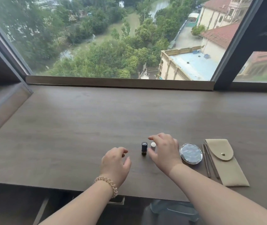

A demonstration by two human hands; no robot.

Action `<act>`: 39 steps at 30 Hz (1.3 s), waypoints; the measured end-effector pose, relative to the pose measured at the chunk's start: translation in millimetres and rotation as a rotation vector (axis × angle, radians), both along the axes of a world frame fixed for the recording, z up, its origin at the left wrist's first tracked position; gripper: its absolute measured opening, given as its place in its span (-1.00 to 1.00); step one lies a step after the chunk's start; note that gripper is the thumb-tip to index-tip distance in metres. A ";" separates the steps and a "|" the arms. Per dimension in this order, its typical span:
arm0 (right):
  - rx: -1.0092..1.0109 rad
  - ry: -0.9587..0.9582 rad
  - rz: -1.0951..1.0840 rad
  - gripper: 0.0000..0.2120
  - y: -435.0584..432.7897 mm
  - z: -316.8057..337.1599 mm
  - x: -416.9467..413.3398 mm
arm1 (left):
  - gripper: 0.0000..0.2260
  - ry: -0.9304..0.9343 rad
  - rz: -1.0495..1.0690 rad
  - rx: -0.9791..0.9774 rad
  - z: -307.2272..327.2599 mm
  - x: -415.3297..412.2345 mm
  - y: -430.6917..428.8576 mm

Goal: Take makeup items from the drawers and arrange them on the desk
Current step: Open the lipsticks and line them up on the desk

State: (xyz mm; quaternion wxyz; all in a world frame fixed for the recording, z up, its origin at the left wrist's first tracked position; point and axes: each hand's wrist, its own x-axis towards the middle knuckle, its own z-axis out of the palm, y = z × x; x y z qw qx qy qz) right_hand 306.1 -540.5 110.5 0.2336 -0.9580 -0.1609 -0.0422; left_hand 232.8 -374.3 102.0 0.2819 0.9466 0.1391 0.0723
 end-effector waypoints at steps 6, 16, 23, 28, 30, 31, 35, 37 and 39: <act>-0.195 0.126 -0.072 -0.65 25.6 -8.2 6.6 | -0.79 0.041 -0.101 -0.030 -15.0 -2.5 14.9; 0.015 0.030 -0.039 -0.78 25.6 19.2 2.9 | -0.55 0.031 -0.159 -0.240 21.8 18.9 3.7; 0.812 0.346 -0.097 -0.77 -1.1 92.4 -23.1 | -0.90 -0.050 -0.193 -0.749 104.5 32.9 -28.2; 0.896 0.366 -0.029 -0.76 -32.4 122.1 -37.8 | -0.90 -0.106 -0.092 -1.034 147.7 31.2 -57.1; 0.795 0.273 -0.045 -0.84 -40.4 130.4 -39.2 | -0.91 -0.092 -0.080 -1.097 157.1 30.1 -69.0; 0.771 0.232 -0.051 -0.85 -43.6 133.3 -39.1 | -0.91 -0.091 -0.070 -1.112 160.6 29.0 -74.4; 0.709 0.174 -0.070 -0.88 -53.0 140.3 -37.8 | -0.97 -0.082 -0.009 -1.193 167.9 25.8 -91.3; 0.694 0.195 -0.094 -0.89 -56.7 141.8 -37.7 | -0.95 -0.091 0.002 -1.193 168.9 24.8 -96.6; 0.660 0.196 -0.107 -0.85 -58.6 143.9 -38.7 | -0.88 -0.116 0.001 -1.170 168.4 25.0 -100.4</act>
